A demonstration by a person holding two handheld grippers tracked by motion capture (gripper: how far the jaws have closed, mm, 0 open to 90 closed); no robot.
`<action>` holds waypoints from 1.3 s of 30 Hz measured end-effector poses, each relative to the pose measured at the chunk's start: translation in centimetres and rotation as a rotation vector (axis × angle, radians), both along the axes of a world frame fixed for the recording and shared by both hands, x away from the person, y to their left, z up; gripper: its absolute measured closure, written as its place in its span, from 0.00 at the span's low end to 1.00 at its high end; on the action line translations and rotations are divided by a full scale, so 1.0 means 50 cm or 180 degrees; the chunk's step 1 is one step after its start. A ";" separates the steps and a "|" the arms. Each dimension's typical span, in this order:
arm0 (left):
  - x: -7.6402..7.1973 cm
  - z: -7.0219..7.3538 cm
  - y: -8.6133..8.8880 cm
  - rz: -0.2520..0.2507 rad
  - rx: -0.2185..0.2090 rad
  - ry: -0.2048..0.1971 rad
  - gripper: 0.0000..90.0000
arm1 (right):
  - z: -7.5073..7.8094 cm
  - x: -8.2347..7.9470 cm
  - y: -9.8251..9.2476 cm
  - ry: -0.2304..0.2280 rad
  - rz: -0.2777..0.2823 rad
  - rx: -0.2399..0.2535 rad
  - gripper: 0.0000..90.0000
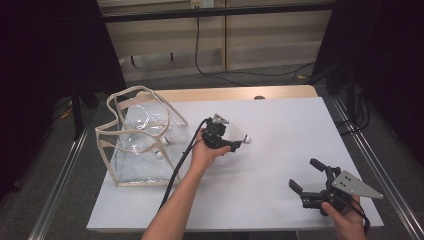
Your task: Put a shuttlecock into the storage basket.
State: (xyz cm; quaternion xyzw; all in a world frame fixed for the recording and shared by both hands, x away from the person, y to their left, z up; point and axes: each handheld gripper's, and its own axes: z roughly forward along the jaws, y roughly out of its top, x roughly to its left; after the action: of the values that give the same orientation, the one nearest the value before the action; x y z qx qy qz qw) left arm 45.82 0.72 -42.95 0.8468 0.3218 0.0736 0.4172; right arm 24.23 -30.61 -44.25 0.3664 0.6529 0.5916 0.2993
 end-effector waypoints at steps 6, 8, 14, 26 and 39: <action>0.002 -0.005 -0.001 -0.0021 0.0023 -0.0043 0.27 | 0.000 0.000 -0.001 -0.0006 -0.0004 0.0006 0.01; 0.003 -0.006 -0.002 -0.0021 0.0012 -0.0045 0.27 | 0.000 0.000 -0.001 0.0002 -0.0003 0.0013 0.01; 0.003 -0.008 -0.004 -0.0080 -0.0013 -0.0061 0.34 | 0.000 0.000 0.000 -0.0004 0.0005 0.0009 0.01; 0.002 -0.015 -0.009 -0.0116 -0.0138 0.0083 0.59 | 0.000 -0.001 -0.001 0.0000 0.0003 0.0013 0.01; -0.008 -0.009 -0.014 -0.0063 -0.0129 0.0118 0.94 | 0.000 -0.001 -0.002 0.0009 -0.0005 0.0016 0.01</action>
State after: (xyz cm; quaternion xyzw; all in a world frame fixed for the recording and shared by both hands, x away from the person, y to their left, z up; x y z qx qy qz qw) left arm 45.42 0.04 -43.43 0.8425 0.3225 0.0473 0.4289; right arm 24.17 -30.69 -44.26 0.3684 0.6515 0.5926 0.2978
